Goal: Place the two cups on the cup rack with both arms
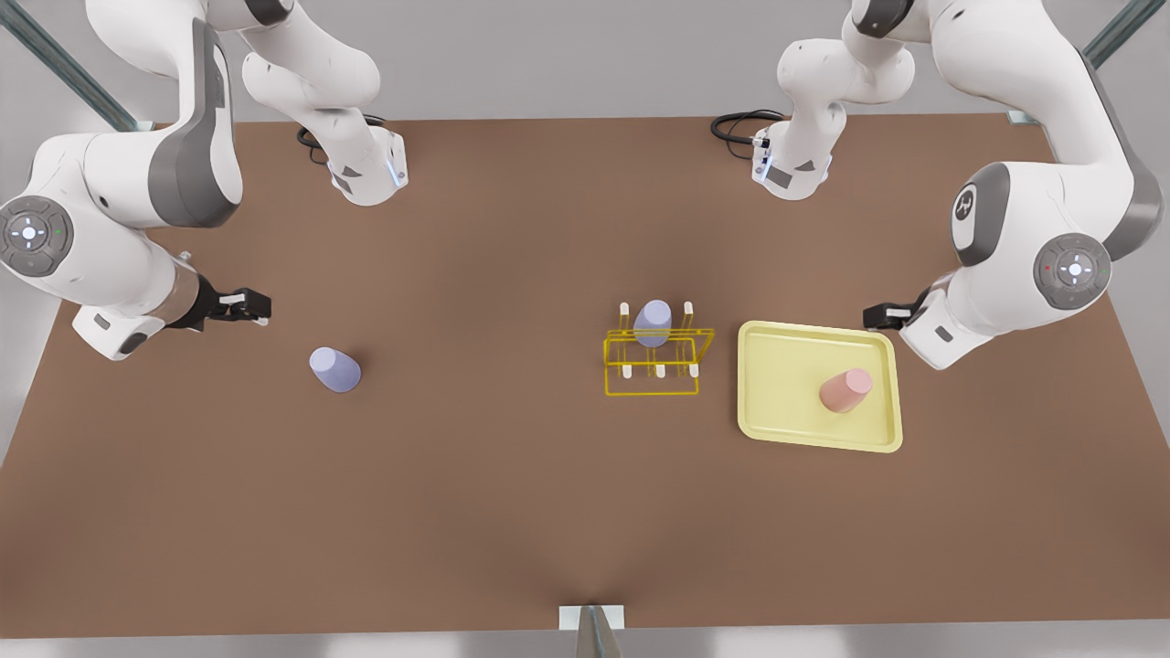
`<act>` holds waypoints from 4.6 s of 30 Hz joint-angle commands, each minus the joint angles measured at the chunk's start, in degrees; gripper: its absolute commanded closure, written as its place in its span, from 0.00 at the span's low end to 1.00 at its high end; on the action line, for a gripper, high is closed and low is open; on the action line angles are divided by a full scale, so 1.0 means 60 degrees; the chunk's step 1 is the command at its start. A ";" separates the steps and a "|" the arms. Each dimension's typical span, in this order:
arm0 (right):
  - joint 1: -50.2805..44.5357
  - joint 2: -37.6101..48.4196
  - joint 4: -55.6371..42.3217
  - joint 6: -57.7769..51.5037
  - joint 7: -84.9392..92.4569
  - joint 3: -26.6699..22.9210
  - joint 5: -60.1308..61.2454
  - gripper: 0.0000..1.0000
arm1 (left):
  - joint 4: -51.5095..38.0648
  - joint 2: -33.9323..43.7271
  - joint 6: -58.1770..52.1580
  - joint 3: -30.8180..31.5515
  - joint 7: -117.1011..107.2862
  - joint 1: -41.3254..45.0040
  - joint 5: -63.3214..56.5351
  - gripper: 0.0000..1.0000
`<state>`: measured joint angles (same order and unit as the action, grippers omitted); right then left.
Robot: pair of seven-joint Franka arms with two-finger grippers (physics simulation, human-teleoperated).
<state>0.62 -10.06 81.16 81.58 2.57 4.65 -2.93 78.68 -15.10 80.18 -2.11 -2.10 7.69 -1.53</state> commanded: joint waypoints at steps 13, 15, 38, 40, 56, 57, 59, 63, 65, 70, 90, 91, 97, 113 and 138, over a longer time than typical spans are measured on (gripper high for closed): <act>-0.0865 -0.0961 0.2395 0.3424 -0.2070 0.0060 -0.0054 0.00 | 0.4772 -0.0955 0.7364 -0.0572 0.1053 -0.0769 0.0474 0.00; -0.0528 -0.0960 0.2879 0.4172 -0.2040 0.0060 -0.0039 0.00 | 0.4991 -0.0941 0.7379 -0.0572 0.1053 -0.0740 0.0592 0.00; 0.0453 -0.0418 0.7303 0.8815 -0.1293 0.0060 0.0063 0.00 | 0.5870 -0.2010 0.8185 -0.0557 0.1024 -0.0740 0.0592 0.00; 0.0541 -0.0492 0.7435 0.8991 -0.1279 0.0060 0.0048 0.00 | 0.5870 -0.2025 0.8185 -0.0542 0.0951 -0.0725 0.0592 0.00; 0.0688 -0.1165 0.8255 1.0017 -0.1293 0.0060 0.0048 0.00 | 0.5841 -0.2098 0.8361 -0.0513 0.0936 -0.0725 0.0592 0.11; 0.0659 -0.1195 0.8255 1.0017 -0.1293 0.0060 0.0048 0.00 | 0.5841 -0.2098 0.8375 -0.0498 0.0936 -0.0725 0.0592 0.11; 0.0629 -0.1195 0.8372 1.0031 -0.1293 0.0074 0.0034 0.00 | 0.5841 -0.2127 0.8390 -0.0498 0.0936 -0.0739 0.0592 0.11; 0.0659 -0.1151 0.8534 1.0075 -0.1279 0.0060 0.0034 0.00 | 0.5841 -0.2142 0.8478 -0.0484 0.0936 -0.0740 0.0592 0.13; 0.0659 -0.1107 0.8607 1.0075 -0.1279 0.0060 0.0034 0.00 | 0.5841 -0.2142 0.8478 -0.0484 0.0936 -0.0740 0.0592 0.13; 0.0673 -0.1195 0.8724 1.0339 -0.1279 0.0074 0.0034 0.00 | 0.5841 -0.2142 0.8449 -0.0469 0.0936 -0.0740 0.0592 0.14; 0.0732 -0.1239 0.8695 1.0471 -0.1293 0.0074 0.0019 0.25 | 0.5768 -0.1204 0.7145 -0.0469 0.0570 -0.0081 0.0592 0.17; 0.0732 -0.1253 0.8680 1.0471 -0.1293 0.0074 0.0019 0.25 | 0.5695 -0.1204 0.7130 -0.0455 0.0336 0.0051 0.0577 0.16; 0.0644 -0.0917 0.8563 1.0368 -0.1308 0.0221 0.0019 0.26 | 0.3996 -0.1278 0.5139 -0.0074 -0.0850 0.0315 0.0563 0.17; -0.1816 -0.1971 0.4110 0.9929 -0.1205 0.2433 0.2890 0.25 | 0.1432 -0.1761 0.3776 0.2534 -0.6388 0.0549 0.1090 0.16; -0.3721 -0.4842 0.1253 1.0178 -0.0883 0.3356 0.3213 0.24 | -0.2772 -0.2479 -0.2392 0.2666 -0.2727 -0.1062 -0.0476 0.00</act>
<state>-21.70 -39.18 88.72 142.67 -2.50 24.82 16.78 65.22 -29.19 85.65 13.62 -32.82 2.12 -0.40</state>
